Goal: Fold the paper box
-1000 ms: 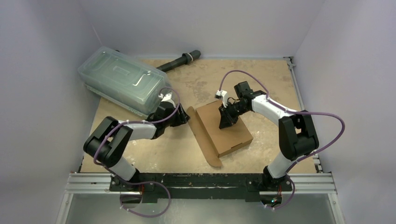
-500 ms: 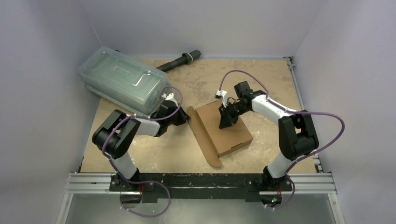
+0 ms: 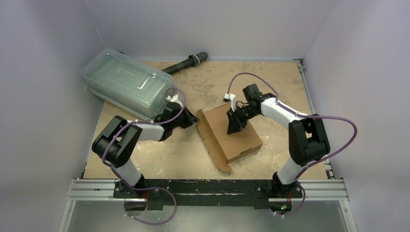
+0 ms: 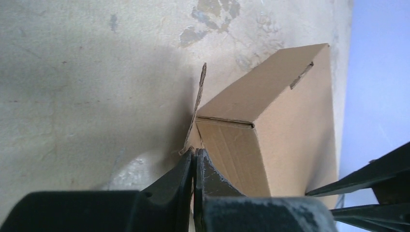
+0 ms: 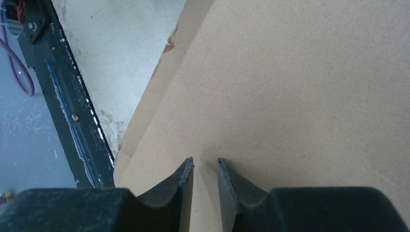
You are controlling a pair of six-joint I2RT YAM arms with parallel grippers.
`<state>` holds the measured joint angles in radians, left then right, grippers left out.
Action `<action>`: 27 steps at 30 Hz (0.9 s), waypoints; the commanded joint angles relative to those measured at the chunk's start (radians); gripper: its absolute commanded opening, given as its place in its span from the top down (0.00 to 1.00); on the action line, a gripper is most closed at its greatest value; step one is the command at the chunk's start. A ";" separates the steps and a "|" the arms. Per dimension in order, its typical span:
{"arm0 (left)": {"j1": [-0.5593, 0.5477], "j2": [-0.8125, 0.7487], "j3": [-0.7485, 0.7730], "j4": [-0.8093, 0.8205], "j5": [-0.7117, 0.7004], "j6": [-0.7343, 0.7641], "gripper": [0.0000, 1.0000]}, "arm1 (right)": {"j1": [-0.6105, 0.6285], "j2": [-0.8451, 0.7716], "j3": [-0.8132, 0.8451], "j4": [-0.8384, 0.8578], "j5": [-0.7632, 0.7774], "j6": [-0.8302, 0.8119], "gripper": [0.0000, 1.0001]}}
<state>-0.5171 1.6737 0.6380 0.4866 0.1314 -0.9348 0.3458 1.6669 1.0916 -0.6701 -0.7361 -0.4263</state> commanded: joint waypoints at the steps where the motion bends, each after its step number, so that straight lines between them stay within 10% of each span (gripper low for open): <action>1: -0.001 -0.013 0.040 0.051 0.127 -0.170 1.00 | 0.002 0.016 0.003 0.007 0.064 -0.027 0.70; 27: -0.073 0.182 -0.148 0.745 0.289 -0.461 0.71 | 0.001 -0.024 0.025 -0.026 0.032 -0.060 0.60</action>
<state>-0.5613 1.8206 0.4988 1.0042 0.3859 -1.3293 0.3420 1.6569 1.0958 -0.7010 -0.7364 -0.4339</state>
